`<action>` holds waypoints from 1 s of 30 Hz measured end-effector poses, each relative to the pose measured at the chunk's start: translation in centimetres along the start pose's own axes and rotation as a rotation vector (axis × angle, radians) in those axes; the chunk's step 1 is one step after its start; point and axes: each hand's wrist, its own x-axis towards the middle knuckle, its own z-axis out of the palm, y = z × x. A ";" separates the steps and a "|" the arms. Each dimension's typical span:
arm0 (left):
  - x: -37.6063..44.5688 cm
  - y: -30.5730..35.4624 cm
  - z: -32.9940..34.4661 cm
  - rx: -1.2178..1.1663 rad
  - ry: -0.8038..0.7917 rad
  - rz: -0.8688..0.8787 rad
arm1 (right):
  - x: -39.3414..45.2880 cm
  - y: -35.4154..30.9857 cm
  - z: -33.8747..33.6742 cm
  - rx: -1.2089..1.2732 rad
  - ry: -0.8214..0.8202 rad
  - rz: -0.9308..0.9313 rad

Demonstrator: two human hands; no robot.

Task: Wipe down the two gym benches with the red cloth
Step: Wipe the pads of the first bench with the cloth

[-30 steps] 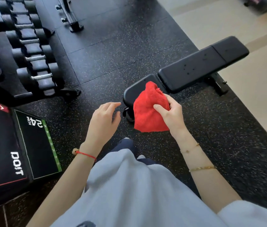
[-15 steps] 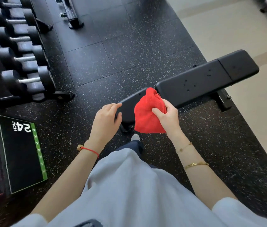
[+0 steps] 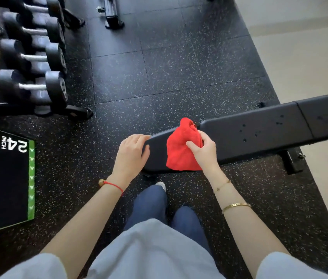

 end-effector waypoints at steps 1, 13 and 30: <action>0.1 -0.6 1.6 0.001 0.014 -0.003 | 1.0 1.5 0.5 0.004 -0.009 -0.005; 0.1 -10.1 21.1 0.095 0.141 0.070 | 9.4 20.2 6.8 -0.011 -0.091 -0.202; 0.8 -14.1 31.6 0.152 0.318 0.055 | 13.2 28.4 9.3 -0.847 -0.126 -0.735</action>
